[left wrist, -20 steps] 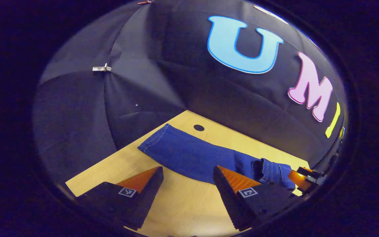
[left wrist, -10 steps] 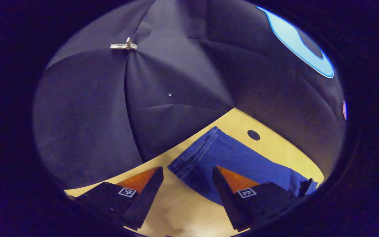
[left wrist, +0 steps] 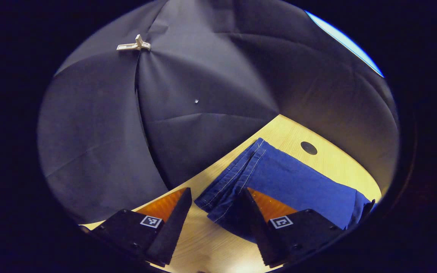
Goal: Grasp the waist and the cuffs of the jeans and fold them to make the two legs overlap; first hold the waist and fold one-third of the jeans toward the cuffs, then hold the cuffs and fold the remaining one-third in the same direction to finish folding.
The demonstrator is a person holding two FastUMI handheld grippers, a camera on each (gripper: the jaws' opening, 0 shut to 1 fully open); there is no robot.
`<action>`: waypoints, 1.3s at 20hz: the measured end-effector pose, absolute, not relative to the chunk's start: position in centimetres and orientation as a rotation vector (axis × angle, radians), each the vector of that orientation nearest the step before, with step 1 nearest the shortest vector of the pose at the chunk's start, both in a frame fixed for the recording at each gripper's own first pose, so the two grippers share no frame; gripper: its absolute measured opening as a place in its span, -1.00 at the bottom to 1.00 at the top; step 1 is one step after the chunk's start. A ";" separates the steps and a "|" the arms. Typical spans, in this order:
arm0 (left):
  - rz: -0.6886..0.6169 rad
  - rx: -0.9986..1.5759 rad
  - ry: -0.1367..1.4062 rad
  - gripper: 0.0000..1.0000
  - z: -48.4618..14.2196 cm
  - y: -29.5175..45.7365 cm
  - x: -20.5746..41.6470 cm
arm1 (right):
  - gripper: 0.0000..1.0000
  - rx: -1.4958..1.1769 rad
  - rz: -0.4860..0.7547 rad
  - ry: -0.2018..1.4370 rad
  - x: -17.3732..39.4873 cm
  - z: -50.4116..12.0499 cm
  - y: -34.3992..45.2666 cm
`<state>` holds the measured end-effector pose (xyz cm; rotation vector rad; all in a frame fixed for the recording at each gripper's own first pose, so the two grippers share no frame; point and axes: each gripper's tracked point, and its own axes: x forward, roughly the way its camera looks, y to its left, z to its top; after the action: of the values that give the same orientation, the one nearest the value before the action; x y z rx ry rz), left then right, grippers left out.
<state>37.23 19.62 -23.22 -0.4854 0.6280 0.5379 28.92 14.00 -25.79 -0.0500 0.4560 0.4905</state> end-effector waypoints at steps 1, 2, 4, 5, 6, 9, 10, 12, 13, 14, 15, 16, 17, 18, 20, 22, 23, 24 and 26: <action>0.526 -0.489 0.632 0.74 -23.4 19.6 37.4 | 0.94 -0.053 0.490 0.469 28.8 -26.2 14.0; 0.516 -0.497 0.631 0.70 -23.2 19.9 37.1 | 0.94 -0.055 0.491 0.482 28.7 -26.5 14.0; 0.508 -0.555 0.605 0.60 -23.3 19.8 37.2 | 0.95 -0.060 0.489 0.489 28.5 -26.6 14.0; 0.520 -0.590 0.592 0.41 -23.4 20.1 36.8 | 0.95 -0.065 0.489 0.487 28.4 -26.6 14.1; 0.516 -0.647 0.562 0.23 -23.2 20.2 36.8 | 0.94 -0.067 0.491 0.486 28.2 -26.6 14.2; 0.489 -0.754 0.485 -0.40 -22.9 20.1 37.1 | 0.95 -0.062 0.498 0.499 27.8 -26.8 14.4; 0.478 -0.744 0.474 -0.45 -23.0 20.0 36.9 | 0.95 -0.059 0.497 0.501 27.7 -26.9 14.4; 0.486 -0.738 0.453 -0.71 -22.6 20.4 37.1 | 0.94 -0.058 0.492 0.501 27.6 -27.0 14.2; 0.483 -0.746 0.451 -0.84 -22.3 20.4 37.1 | 0.94 -0.059 0.489 0.501 27.6 -27.0 14.2; 0.473 -0.747 0.455 -0.78 -22.5 20.2 37.0 | 0.94 -0.059 0.486 0.501 27.6 -26.9 14.0; 0.471 -0.736 0.458 -0.87 -22.3 20.4 36.8 | 0.94 -0.060 0.484 0.499 27.6 -26.8 13.9; 0.466 -0.717 0.452 -0.87 -21.5 20.6 36.6 | 0.94 -0.061 0.480 0.494 27.7 -26.7 13.5; 0.459 -0.702 0.433 -0.87 -20.4 20.6 36.7 | 0.94 -0.062 0.475 0.485 28.0 -26.5 13.2; 0.447 -0.698 0.407 -0.87 -19.0 20.3 36.5 | 0.95 -0.062 0.471 0.478 28.0 -26.3 13.1; 0.418 -0.690 0.371 -0.88 -16.0 19.6 36.0 | 0.94 -0.057 0.464 0.478 28.1 -26.2 12.5; 0.365 -0.668 0.336 -0.87 -13.1 18.1 36.2 | 0.94 -0.045 0.453 0.476 28.1 -26.0 12.0; 0.335 -0.651 0.315 -0.88 -11.1 16.8 36.4 | 0.94 -0.039 0.448 0.473 28.1 -25.8 11.8; 0.298 -0.643 0.290 -0.87 -9.2 15.4 37.0 | 0.94 -0.035 0.441 0.467 28.2 -25.4 11.5; 0.215 -0.629 0.253 -0.88 -5.4 11.6 38.0 | 0.94 -0.030 0.426 0.454 28.5 -24.8 10.7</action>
<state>38.02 11.62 -5.38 -0.6295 0.2531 0.2152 28.54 10.72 -24.77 -0.0297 0.4537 0.4260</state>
